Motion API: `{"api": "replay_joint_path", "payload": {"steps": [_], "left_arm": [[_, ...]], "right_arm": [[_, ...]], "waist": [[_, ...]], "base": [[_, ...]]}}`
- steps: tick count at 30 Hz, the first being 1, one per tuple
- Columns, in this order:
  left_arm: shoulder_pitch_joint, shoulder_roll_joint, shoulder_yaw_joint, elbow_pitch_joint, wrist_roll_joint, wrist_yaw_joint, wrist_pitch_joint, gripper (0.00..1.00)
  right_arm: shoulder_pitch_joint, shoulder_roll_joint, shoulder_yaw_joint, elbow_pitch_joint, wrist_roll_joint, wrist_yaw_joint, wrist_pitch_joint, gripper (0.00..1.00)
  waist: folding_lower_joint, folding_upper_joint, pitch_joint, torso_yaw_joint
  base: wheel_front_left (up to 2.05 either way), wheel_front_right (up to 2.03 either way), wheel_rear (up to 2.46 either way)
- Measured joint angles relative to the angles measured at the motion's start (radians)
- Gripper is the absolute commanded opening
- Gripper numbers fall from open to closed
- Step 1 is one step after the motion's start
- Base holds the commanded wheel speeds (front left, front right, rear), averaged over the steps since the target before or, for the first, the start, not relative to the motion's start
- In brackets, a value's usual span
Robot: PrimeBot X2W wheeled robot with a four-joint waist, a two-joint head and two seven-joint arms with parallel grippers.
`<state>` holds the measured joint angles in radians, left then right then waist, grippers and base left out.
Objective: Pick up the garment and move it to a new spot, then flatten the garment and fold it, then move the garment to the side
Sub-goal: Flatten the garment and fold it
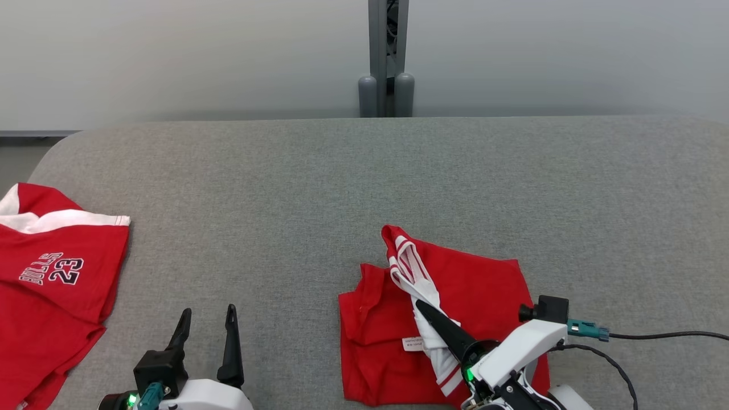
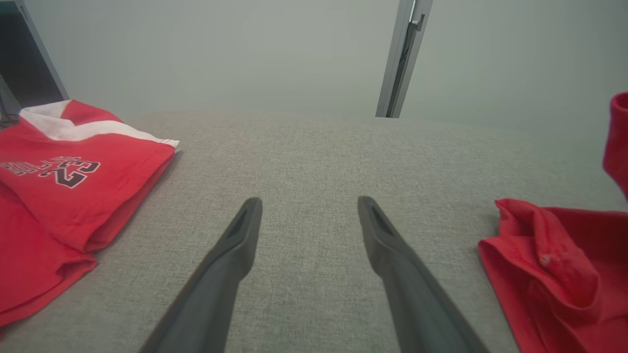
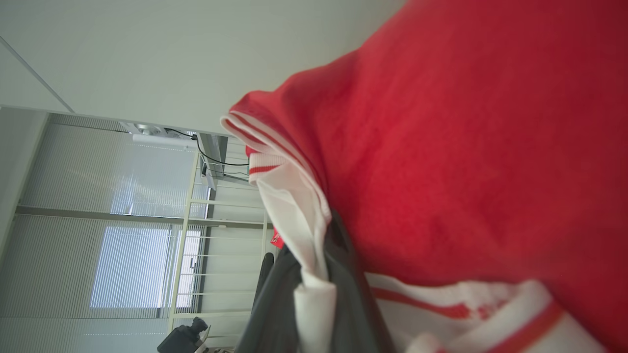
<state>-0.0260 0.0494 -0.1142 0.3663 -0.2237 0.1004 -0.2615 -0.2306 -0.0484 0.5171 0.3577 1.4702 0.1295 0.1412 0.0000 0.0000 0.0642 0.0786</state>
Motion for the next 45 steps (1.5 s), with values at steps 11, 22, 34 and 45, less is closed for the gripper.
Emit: {"api": "replay_joint_path", "payload": {"steps": [11, 22, 34, 45], "left_arm": [[-0.02, -0.001, -0.047, 0.003, -0.026, 0.016, 0.0, 1.0], [-0.024, 0.0, -0.06, 0.01, -0.048, 0.029, 0.0, 1.0], [-0.034, 0.0, -0.04, 0.012, -0.049, 0.034, 0.0, 1.0], [-0.023, 0.0, -0.017, -0.029, -0.04, 0.027, 0.0, 1.0]], "right_arm": [[-0.123, 0.001, 0.179, 0.127, 0.131, 0.0, -0.111, 0.0], [-0.216, 0.005, 0.335, 0.236, 0.211, 0.0, -0.147, 1.0], [-0.294, -0.024, 0.417, 0.091, 0.319, 0.0, -0.192, 1.0], [-0.463, -0.313, 0.437, 0.028, 0.095, 0.0, -0.391, 1.0]], "waist": [[0.0, 0.0, 0.041, 0.066], [0.0, 0.0, 0.074, 0.106], [0.0, 0.0, 0.033, 0.073], [0.0, 0.0, -0.026, 0.001]], "base": [[0.0, 0.0, 0.0], [0.0, 0.0, 0.0], [0.0, 0.0, 0.0], [0.0, 0.0, 0.0]]}}
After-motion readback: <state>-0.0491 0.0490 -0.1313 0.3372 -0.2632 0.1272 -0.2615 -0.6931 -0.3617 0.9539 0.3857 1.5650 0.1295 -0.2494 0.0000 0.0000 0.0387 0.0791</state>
